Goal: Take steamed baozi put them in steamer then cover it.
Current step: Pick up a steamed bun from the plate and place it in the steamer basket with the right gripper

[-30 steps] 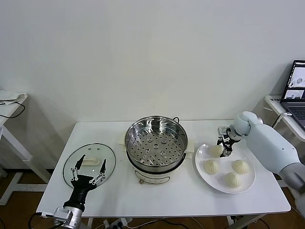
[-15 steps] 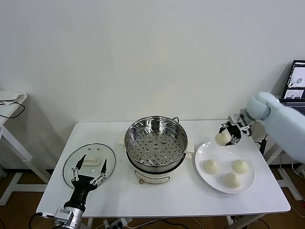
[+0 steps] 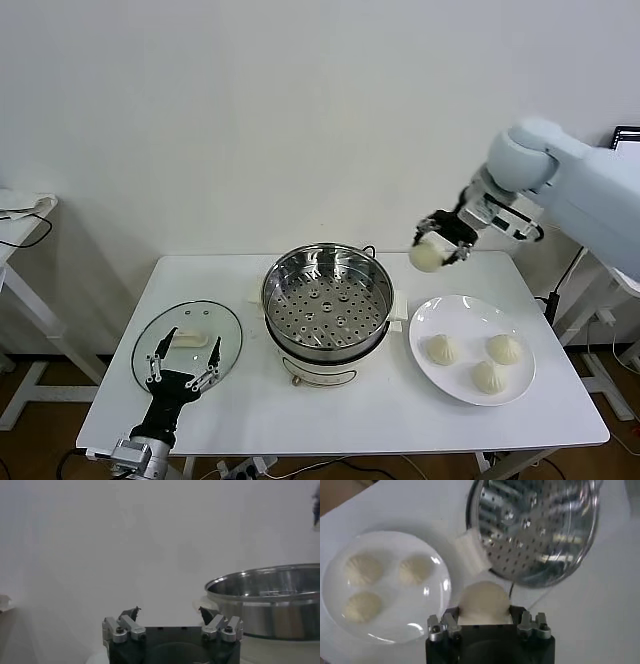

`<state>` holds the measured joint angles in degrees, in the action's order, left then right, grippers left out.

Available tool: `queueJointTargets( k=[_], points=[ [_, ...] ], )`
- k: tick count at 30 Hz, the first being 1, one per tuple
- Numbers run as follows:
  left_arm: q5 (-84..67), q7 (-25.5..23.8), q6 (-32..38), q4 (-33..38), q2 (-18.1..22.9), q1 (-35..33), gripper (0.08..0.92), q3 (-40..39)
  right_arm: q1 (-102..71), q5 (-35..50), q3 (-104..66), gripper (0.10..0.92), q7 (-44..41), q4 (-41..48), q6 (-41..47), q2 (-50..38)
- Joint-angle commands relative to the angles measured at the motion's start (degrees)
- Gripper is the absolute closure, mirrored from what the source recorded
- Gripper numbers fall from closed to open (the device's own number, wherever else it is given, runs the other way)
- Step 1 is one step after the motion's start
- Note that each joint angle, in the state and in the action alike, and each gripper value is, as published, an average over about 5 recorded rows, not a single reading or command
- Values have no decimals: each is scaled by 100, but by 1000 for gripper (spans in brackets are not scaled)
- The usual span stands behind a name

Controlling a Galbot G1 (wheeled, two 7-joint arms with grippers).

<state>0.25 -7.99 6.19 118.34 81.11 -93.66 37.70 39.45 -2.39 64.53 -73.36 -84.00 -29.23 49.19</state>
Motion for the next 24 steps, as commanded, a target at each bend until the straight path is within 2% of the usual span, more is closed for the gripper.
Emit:
queueJointTargets(
  k=[1, 18, 24],
  points=[
    [-7, -2, 0, -10, -34, 0, 177, 20, 735, 213, 807, 347, 101, -86, -574, 919],
    [-36, -58, 21, -176, -130, 62, 177, 130, -995, -1015, 68, 347, 619, 2593, -1491, 2420],
    [-62, -73, 16, -241, -130, 120, 177, 138, -1327, -1359, -218, 347, 751, 3275, -1734, 2734]
  ],
)
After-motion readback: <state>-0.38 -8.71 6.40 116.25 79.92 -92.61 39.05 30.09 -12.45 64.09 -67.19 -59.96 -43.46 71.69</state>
